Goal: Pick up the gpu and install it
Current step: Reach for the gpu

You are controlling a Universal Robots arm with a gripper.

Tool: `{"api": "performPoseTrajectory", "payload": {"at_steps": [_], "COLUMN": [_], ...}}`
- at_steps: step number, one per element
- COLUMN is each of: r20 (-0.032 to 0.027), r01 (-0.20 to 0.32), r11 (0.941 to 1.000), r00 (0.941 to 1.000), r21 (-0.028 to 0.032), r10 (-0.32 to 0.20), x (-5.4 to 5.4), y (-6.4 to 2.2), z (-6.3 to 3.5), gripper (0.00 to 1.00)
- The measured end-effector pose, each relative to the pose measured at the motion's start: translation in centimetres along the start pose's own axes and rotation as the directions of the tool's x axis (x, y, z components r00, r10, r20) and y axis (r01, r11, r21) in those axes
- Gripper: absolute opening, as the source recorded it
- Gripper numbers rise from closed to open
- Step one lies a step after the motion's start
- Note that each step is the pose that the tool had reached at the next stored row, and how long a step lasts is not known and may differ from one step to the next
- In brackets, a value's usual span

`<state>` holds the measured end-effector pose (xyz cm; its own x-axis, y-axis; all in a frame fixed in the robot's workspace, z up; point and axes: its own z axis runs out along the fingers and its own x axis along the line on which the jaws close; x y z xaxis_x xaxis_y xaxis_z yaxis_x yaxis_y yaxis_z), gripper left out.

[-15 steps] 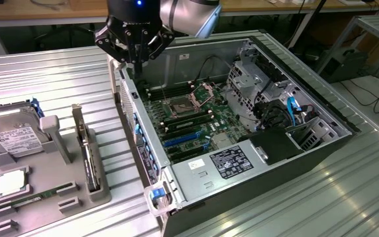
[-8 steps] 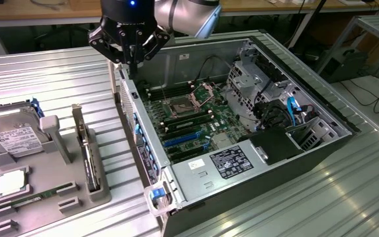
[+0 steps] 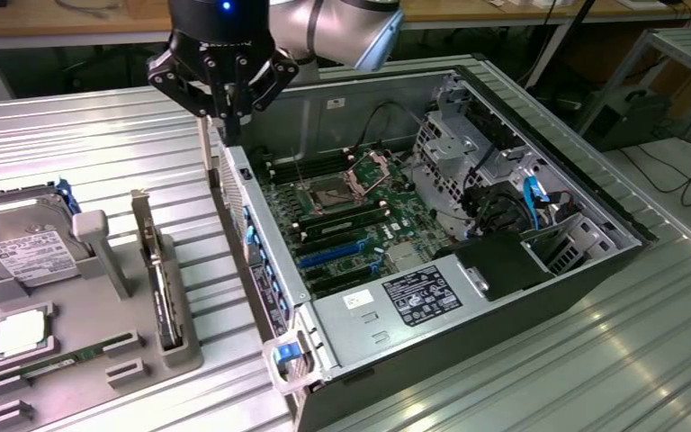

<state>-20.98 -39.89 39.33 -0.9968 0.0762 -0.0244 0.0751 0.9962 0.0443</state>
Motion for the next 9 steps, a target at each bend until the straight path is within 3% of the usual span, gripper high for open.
{"api": "performPoseTrajectory", "payload": {"at_steps": [9], "r20": [0.0001], "r01": [0.000], "r11": [1.0000], "r00": [1.0000], "r21": [-0.0001], "r10": [0.000], "x": [1.3], "y": [-0.10], "z": [-0.02], "gripper": [0.11]}}
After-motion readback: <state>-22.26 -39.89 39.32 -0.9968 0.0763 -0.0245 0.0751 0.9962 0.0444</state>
